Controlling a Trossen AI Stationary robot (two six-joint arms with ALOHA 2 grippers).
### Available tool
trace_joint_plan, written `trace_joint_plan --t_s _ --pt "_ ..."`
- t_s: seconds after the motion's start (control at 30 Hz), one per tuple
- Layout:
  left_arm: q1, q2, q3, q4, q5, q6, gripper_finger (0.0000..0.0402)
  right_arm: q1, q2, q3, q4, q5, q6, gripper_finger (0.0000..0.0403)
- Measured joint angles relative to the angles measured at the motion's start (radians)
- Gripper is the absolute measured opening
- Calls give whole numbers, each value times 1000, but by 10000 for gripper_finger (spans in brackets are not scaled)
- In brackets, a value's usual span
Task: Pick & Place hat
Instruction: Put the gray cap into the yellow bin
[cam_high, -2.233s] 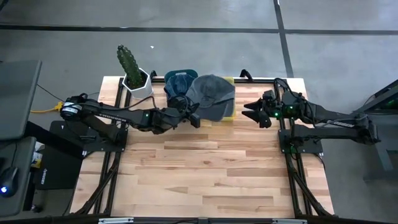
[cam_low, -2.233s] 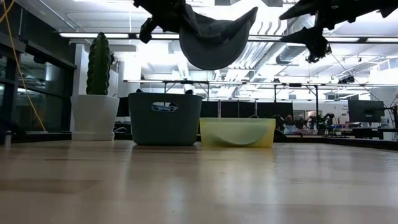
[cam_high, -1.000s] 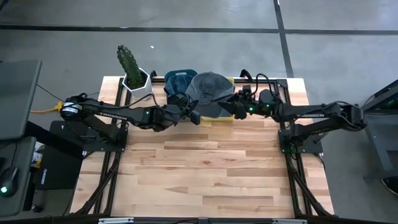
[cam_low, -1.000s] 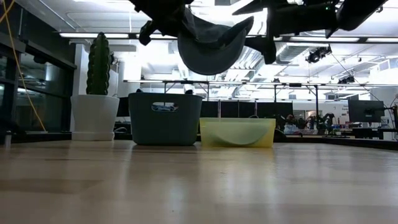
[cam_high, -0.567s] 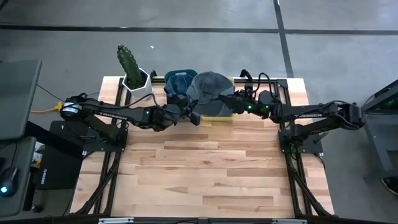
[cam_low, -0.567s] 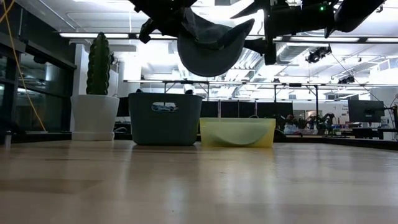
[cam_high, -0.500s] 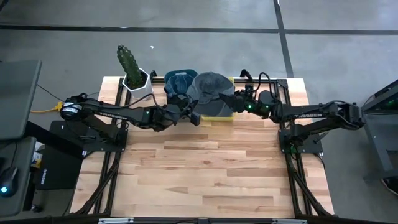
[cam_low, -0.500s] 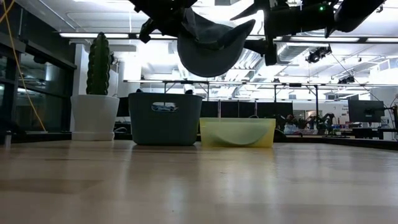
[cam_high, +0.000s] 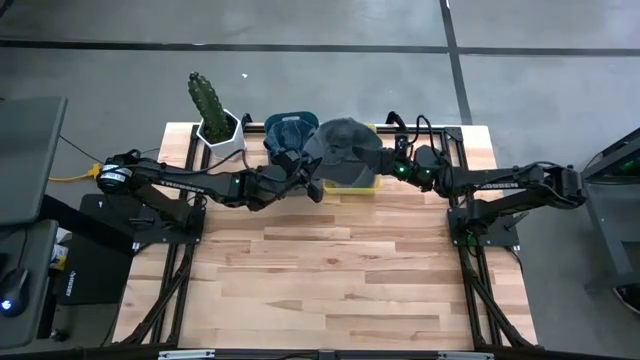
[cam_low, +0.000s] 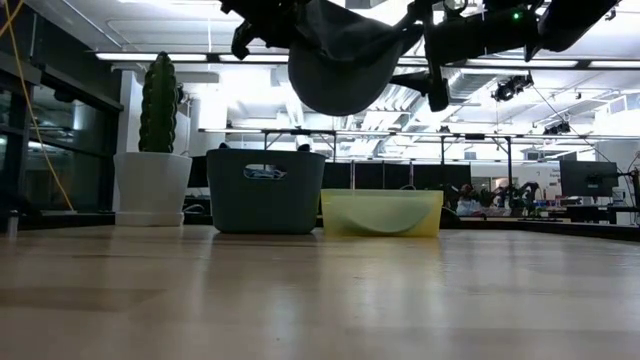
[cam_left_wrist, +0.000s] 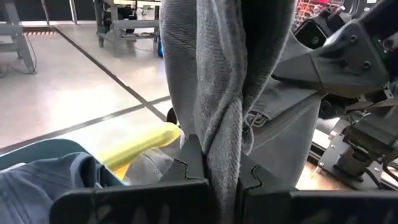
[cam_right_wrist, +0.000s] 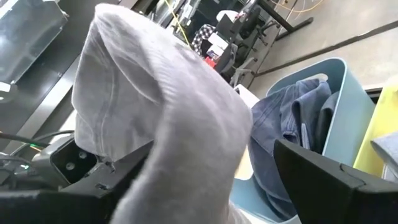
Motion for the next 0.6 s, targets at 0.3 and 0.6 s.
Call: trace_joint_plan --t_s 0.3,0.6 --pt "20 0 0 10 33 -5 0 0 0 0 -1 -5 2 303" --pt "31 0 0 10 52 -8 0 0 0 0 -31 -8 -2 267"
